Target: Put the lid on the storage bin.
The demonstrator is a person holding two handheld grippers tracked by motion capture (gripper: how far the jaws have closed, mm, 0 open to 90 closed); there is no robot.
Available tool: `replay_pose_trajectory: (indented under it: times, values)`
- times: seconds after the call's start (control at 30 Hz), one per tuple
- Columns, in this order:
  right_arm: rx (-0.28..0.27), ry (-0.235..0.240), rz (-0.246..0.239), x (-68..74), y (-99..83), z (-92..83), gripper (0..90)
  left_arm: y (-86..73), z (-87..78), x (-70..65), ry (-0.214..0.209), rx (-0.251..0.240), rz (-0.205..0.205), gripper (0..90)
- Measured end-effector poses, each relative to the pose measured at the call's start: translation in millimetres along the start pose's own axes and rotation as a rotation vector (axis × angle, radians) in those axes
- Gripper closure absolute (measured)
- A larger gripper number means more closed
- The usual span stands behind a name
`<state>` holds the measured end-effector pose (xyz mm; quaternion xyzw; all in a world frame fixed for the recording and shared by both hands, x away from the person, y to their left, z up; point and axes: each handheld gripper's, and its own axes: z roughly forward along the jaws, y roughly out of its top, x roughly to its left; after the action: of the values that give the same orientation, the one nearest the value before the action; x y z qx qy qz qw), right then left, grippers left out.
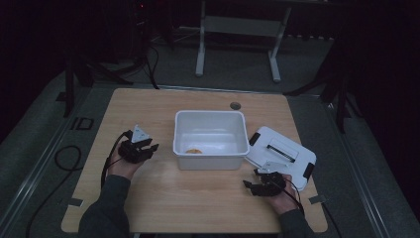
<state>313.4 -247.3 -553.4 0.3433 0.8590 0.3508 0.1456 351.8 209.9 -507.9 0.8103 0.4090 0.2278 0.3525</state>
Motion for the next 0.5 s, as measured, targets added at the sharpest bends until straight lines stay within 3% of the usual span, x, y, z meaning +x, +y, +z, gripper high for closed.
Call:
replay_pose_trajectory:
  times: [0.13, 0.5]
  values:
    - [0.003, -0.009, -0.029, 0.2, 1.8, -3.1, 42.5, -6.6, 6.8, -3.2, -0.009, 0.006, 0.000, 62.7]
    - [-0.015, -0.042, -0.076, -7.2, 14.5, -23.2, 45.3, -20.1, 19.1, -10.4, -0.034, -0.009, 0.003, 60.3]
